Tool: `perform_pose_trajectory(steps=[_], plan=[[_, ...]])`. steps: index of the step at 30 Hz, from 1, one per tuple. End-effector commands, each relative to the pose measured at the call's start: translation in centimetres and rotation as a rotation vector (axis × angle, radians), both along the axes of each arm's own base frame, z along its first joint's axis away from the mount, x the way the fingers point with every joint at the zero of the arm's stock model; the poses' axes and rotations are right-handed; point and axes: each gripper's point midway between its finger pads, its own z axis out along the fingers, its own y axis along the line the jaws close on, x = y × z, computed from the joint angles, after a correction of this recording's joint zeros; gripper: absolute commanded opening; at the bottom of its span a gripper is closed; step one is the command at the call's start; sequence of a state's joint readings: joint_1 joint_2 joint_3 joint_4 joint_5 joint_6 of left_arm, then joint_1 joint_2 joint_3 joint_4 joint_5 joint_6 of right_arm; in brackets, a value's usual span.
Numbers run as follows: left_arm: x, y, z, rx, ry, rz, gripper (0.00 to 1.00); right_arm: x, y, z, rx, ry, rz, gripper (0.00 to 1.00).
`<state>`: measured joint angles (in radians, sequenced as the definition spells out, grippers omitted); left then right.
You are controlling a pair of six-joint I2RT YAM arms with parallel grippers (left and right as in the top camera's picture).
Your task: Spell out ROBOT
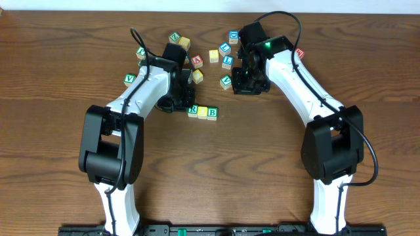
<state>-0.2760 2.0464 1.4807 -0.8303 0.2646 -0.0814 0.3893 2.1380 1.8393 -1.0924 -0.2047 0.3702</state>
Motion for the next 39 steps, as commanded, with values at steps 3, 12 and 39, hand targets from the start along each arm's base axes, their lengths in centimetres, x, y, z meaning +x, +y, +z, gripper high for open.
perform_pose_trajectory(steps=[3,12,39], plan=[[-0.8,-1.0,-0.4,-0.007,0.018,-0.035,0.08,0.2,-0.1,0.6,-0.007,-0.017,0.006,0.24],[-1.6,-0.8,-0.4,0.002,0.048,-0.037,0.08,-1.3,1.0,-1.2,-0.023,0.014,0.018,0.22],[-2.6,-0.8,-0.4,0.009,0.092,-0.03,0.08,-1.3,5.4,-1.5,0.021,-0.074,0.124,0.21]])
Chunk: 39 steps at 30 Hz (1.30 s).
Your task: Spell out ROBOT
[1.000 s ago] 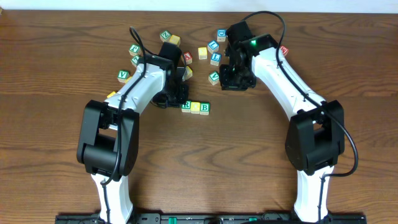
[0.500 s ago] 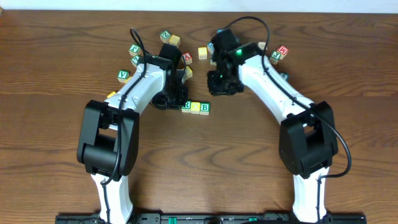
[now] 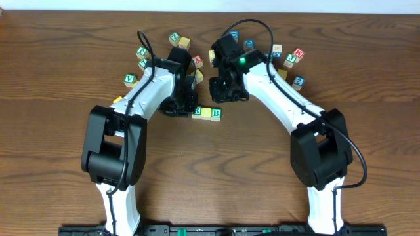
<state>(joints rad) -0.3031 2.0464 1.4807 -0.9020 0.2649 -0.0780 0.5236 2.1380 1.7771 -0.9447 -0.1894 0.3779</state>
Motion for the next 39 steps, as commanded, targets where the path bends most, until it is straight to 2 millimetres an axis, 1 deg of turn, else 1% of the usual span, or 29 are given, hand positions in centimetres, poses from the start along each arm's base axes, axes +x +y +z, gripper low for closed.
perform_pose_trajectory(steps=[1,11,23,39], plan=[[-0.5,-0.4,-0.3,-0.015,0.025,0.001,0.08,0.1,-0.6,-0.3,-0.004,0.006,0.005,0.21],[-0.7,-0.7,-0.2,-0.034,0.031,0.0,0.08,0.1,-0.7,-0.3,-0.004,0.007,0.003,0.21],[-1.1,-1.6,-0.2,-0.033,0.032,-0.022,0.08,0.4,-1.6,-0.4,-0.01,0.016,-0.014,0.21],[-1.1,-1.6,-0.2,-0.032,0.037,0.0,0.08,0.3,-1.6,-0.4,-0.011,0.02,-0.013,0.22]])
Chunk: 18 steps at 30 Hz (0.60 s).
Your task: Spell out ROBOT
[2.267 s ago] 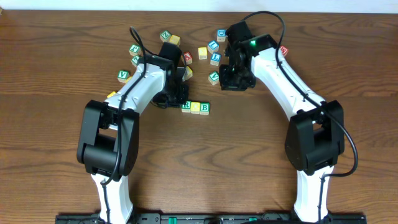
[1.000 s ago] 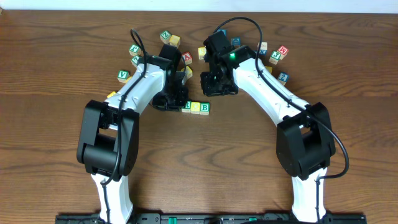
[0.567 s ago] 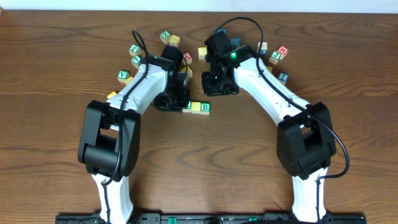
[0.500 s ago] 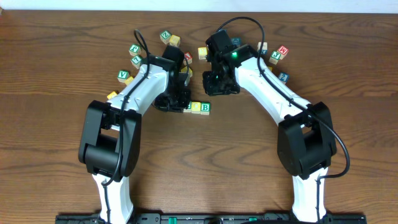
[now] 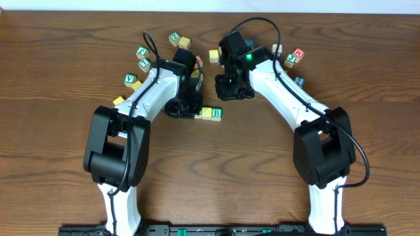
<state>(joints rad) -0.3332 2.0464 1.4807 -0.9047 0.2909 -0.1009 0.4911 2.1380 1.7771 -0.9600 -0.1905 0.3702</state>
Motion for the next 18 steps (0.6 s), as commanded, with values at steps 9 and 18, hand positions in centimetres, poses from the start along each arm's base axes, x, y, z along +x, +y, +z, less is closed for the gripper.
perform_pose_trajectory(steps=[9,18], plan=[[-0.5,-0.1,-0.3,-0.008,0.024,0.008,0.08,-0.3,-0.2,-0.3,-0.006,0.012,0.011,0.22],[2.6,2.0,4.5,-0.007,-0.084,0.068,0.08,-0.7,0.5,-0.3,-0.005,0.011,0.027,0.22]])
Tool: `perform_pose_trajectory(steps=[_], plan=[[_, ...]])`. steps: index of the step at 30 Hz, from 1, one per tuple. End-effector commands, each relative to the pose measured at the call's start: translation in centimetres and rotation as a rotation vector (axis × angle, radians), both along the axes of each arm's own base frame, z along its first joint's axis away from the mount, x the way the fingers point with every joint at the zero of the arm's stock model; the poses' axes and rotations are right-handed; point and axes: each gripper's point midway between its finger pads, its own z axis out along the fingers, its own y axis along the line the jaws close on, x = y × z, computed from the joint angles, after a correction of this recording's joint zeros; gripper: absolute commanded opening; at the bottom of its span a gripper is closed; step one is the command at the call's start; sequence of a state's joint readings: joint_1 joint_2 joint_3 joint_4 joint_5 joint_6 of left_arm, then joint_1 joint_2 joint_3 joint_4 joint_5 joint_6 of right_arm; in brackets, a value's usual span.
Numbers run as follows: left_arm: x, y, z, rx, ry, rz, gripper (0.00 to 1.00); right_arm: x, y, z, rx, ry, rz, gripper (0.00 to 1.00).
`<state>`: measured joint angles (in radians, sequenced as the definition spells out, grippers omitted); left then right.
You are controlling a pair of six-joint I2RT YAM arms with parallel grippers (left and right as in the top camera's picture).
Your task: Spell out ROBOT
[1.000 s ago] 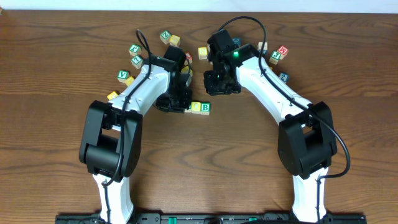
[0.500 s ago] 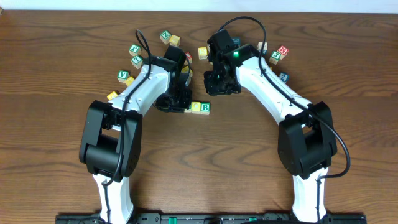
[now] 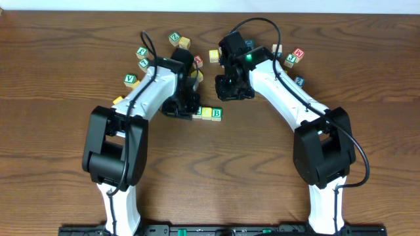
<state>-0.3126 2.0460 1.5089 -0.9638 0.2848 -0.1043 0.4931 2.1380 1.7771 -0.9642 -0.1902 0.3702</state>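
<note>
A short row of letter blocks lies mid-table: a green-edged block (image 3: pixel 197 113) mostly hidden under my left wrist, a yellow block (image 3: pixel 207 113), and a green B block (image 3: pixel 216 114). My left gripper (image 3: pixel 186 105) is down at the row's left end, its fingers hidden by the wrist. My right gripper (image 3: pixel 233 90) hangs just behind and right of the row. Its jaws and anything in them are hidden from above.
Loose blocks lie along the back: green ones (image 3: pixel 174 38) and a V (image 3: pixel 129 78) at the left, a red A (image 3: pixel 197 59) and a yellow one (image 3: pixel 214 56) in the middle. A red M (image 3: pixel 298 52) and a blue block (image 3: pixel 298 80) sit at the right.
My left gripper has shifted slightly left, uncovering an edge of the row's first block. The right arm and the row have not visibly moved.
At first my left gripper was at the left end of a row reading R, yellow block, B, and my right gripper was over the loose blocks at the back right. Then the right gripper stood close behind the row, which lay slightly further right. Both arms remain there.
</note>
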Motion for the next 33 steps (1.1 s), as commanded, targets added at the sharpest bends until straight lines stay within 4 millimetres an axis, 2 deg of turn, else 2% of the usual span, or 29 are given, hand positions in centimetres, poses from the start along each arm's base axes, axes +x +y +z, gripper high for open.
perform_pose_trajectory(steps=[1,7,12,16,21,30,33], plan=[[3.1,1.3,4.7,-0.027,-0.135,0.054,0.08,-0.7,0.5,-0.3,-0.003,0.007,0.028,0.22],[4.5,4.6,10.4,-0.032,-0.29,0.133,0.09,-1.5,1.8,-0.3,0.0,0.009,0.061,0.22],[4.9,7.9,13.4,0.018,-0.382,0.199,0.09,-3.0,3.6,-0.7,-0.013,0.007,0.11,0.22],[5.1,9.5,13.6,0.04,-0.392,0.235,0.09,-4.2,4.4,-1.5,-0.02,0.017,0.141,0.22],[5.1,10.0,13.5,0.043,-0.388,0.247,0.09,-5.5,4.7,-2.5,-0.034,0.041,0.161,0.17],[5.1,10.0,13.5,0.044,-0.389,0.247,0.09,-6.7,3.6,-2.8,-0.077,0.097,0.16,0.02],[5.1,10.0,13.5,0.044,-0.388,0.247,0.09,-6.9,2.8,-3.3,-0.117,0.101,0.154,0.01]])
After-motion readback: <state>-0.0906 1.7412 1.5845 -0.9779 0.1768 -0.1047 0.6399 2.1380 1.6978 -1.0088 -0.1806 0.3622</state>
